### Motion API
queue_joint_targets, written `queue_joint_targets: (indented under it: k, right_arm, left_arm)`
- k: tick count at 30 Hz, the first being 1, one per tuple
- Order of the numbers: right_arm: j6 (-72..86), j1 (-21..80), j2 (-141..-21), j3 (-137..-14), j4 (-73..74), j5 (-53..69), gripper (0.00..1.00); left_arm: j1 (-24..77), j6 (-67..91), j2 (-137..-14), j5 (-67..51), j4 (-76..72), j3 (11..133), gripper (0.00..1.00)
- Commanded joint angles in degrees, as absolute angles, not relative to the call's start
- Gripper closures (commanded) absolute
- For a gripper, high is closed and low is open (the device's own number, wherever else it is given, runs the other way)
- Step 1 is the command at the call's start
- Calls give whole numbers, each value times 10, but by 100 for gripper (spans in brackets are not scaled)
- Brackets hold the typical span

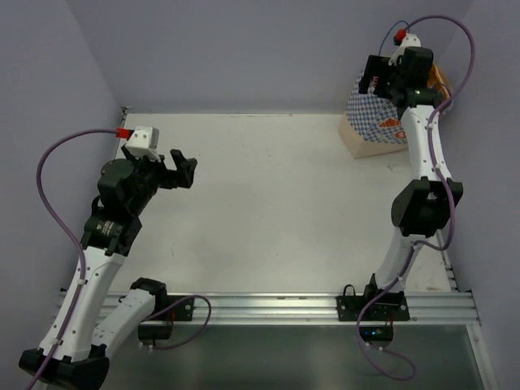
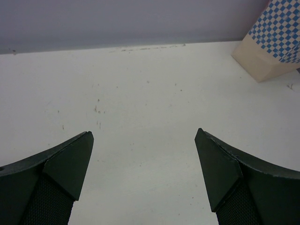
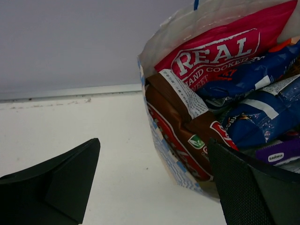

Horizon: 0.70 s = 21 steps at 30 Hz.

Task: Take the snacks out of the paper bag

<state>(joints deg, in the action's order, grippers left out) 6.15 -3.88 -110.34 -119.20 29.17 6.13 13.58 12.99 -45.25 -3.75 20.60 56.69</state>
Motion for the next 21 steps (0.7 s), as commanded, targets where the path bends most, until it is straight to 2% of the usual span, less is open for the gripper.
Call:
queue_joint_targets:
  k: [1, 4, 6, 7, 9, 10, 12, 13, 15, 16, 21]
  right_arm:
    - [26, -45, -1153, -1252, 281, 83, 1]
    - [4, -45, -1198, -1275, 275, 100, 5]
    - [-18, -46, -1213, -1281, 275, 114, 18]
    - [-18, -46, -1216, -1276, 272, 126, 32]
    - [-19, -46, -1216, -1260, 272, 146, 47]
    - [-19, -45, -1211, -1254, 268, 162, 59]
    - [-23, -42, -1194, -1232, 269, 179, 73]
    - [-25, -41, -1187, -1228, 272, 184, 86]
    - [-42, -36, -1166, -1217, 286, 199, 96]
    - [-49, -27, -1156, -1211, 299, 202, 100]
    - [-105, 28, -1070, -1122, 329, 215, 100]
  left_arm:
    - [138, 140, -446, -55, 199, 557, 0]
    - [138, 134, -446, -52, 207, 554, 0]
    - [139, 130, -445, -47, 212, 552, 0]
    - [139, 129, -445, -47, 215, 552, 0]
    - [139, 127, -445, -47, 218, 552, 0]
    - [139, 126, -444, -47, 221, 553, 0]
    - [139, 125, -446, -46, 221, 552, 0]
    - [139, 124, -446, -46, 221, 552, 0]
    - [139, 123, -447, -46, 221, 553, 0]
    - [139, 123, -448, -47, 221, 554, 0]
    - [138, 121, -454, -48, 221, 561, 0]
